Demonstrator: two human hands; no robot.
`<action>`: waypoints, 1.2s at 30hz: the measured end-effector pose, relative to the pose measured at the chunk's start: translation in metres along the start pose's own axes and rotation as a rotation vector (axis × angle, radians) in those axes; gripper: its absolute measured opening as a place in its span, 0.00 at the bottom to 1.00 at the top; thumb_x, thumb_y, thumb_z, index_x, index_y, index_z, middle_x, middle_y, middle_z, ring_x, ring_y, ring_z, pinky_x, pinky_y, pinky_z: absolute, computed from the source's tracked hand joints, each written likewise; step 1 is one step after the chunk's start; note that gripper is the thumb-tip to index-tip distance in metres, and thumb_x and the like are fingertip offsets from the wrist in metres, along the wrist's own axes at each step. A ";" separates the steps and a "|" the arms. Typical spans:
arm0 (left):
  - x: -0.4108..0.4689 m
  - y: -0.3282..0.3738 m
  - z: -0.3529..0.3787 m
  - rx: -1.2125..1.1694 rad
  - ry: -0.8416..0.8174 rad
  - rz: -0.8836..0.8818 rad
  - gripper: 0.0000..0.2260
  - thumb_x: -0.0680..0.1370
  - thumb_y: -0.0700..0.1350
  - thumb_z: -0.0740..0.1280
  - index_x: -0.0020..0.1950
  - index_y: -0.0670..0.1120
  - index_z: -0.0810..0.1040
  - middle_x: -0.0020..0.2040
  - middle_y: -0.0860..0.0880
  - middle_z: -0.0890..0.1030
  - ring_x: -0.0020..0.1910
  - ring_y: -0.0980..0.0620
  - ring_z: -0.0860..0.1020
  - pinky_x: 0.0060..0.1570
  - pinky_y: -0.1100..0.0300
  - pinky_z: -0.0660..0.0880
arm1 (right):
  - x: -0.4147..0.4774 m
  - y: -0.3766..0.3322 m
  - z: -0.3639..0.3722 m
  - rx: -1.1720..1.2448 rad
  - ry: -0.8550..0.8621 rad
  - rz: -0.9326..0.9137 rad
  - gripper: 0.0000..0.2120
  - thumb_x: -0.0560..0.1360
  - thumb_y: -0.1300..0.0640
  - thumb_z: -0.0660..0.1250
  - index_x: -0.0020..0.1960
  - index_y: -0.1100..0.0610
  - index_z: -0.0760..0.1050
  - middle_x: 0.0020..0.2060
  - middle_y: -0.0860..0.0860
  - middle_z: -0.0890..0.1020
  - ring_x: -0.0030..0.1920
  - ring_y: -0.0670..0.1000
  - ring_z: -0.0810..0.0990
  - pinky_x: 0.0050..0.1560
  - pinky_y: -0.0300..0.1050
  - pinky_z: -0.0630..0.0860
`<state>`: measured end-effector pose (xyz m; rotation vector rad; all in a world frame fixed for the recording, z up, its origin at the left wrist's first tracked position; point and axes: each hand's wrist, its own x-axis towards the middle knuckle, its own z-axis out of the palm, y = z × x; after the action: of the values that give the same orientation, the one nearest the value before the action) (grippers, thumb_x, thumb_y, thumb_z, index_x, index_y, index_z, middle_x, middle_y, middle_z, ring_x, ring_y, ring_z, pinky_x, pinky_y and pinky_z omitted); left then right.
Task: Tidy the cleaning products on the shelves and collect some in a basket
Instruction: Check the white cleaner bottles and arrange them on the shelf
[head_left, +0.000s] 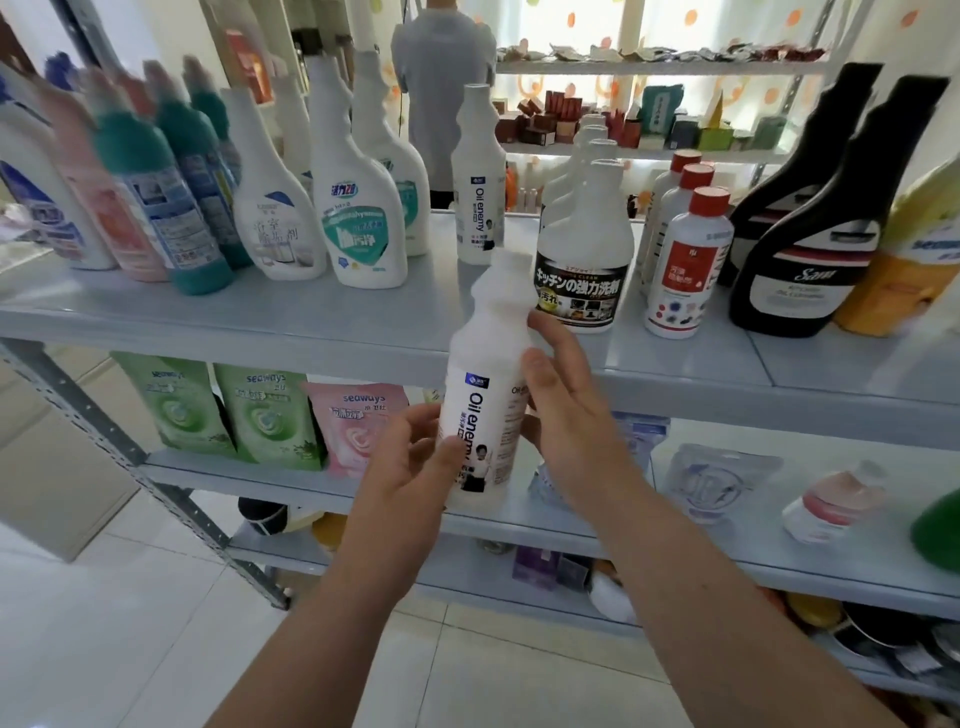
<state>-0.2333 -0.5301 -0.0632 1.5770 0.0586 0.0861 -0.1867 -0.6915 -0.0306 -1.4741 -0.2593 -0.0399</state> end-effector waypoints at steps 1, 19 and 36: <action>0.003 0.005 -0.002 -0.019 0.017 0.018 0.16 0.69 0.62 0.69 0.56 0.66 0.78 0.55 0.56 0.85 0.53 0.53 0.84 0.49 0.52 0.83 | 0.005 -0.004 0.002 0.026 -0.007 -0.025 0.13 0.75 0.33 0.63 0.60 0.27 0.72 0.54 0.40 0.85 0.59 0.46 0.84 0.63 0.58 0.80; 0.157 0.056 -0.068 0.841 -0.096 0.544 0.16 0.85 0.49 0.60 0.73 0.53 0.75 0.64 0.53 0.77 0.61 0.55 0.75 0.60 0.58 0.72 | 0.112 -0.012 0.039 -0.247 0.225 -0.182 0.41 0.76 0.53 0.76 0.80 0.39 0.54 0.59 0.37 0.83 0.57 0.36 0.82 0.52 0.32 0.80; 0.194 0.030 -0.092 1.372 -0.180 0.599 0.30 0.77 0.64 0.45 0.68 0.54 0.77 0.62 0.52 0.78 0.62 0.48 0.73 0.61 0.52 0.71 | 0.175 0.017 0.065 -0.598 0.417 -0.106 0.46 0.75 0.49 0.76 0.80 0.39 0.47 0.69 0.44 0.75 0.59 0.40 0.78 0.60 0.36 0.72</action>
<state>-0.0493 -0.4205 -0.0294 2.9172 -0.6248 0.4387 -0.0228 -0.6025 -0.0078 -1.9971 0.0240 -0.5438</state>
